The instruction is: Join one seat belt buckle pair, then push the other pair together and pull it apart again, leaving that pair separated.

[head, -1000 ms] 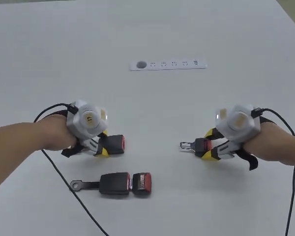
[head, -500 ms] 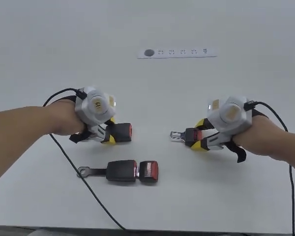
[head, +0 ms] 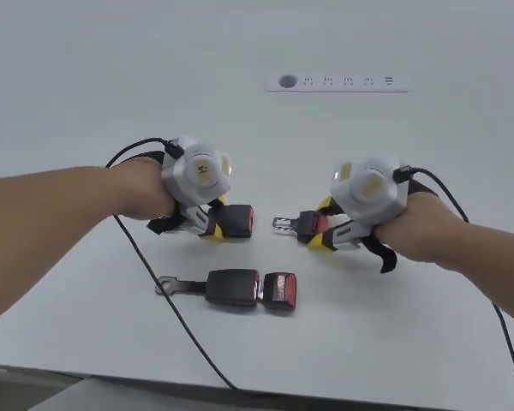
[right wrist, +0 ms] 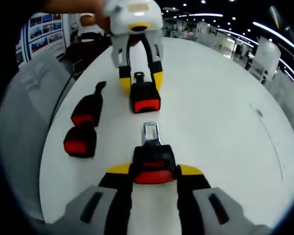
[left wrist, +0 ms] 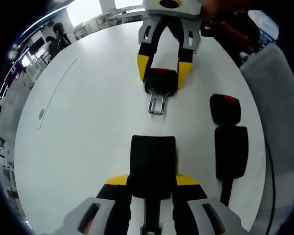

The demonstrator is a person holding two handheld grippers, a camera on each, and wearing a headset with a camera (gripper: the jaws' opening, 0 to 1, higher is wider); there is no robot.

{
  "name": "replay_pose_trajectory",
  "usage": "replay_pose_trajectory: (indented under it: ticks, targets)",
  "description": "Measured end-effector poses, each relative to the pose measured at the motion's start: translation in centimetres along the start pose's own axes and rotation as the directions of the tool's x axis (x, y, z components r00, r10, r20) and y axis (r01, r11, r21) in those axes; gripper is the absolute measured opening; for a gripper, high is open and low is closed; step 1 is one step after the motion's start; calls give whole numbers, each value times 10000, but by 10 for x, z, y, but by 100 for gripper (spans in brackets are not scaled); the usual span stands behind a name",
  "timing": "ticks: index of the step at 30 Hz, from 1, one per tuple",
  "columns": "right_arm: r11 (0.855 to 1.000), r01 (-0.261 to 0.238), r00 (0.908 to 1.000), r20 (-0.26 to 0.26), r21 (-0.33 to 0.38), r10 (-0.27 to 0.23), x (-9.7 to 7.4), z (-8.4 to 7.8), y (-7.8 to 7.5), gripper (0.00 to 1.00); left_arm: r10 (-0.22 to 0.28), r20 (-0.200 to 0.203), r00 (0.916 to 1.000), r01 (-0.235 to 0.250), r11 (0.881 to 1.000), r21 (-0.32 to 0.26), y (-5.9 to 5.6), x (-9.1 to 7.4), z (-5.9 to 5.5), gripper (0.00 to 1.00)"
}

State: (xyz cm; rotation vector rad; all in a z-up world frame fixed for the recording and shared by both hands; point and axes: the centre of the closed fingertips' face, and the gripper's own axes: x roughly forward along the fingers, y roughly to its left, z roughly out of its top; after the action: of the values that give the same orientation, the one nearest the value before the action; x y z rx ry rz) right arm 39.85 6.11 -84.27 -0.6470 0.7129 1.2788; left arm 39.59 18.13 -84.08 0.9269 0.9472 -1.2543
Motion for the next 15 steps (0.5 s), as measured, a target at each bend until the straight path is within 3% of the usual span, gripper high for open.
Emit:
replay_pose_trajectory:
  ticks: [15]
  targets:
    - [9996, -198, 9998, -10, -192, 198, 18, 23, 5, 35, -168, -28, 9999, 168, 9998, -121, 0, 0, -1, 32]
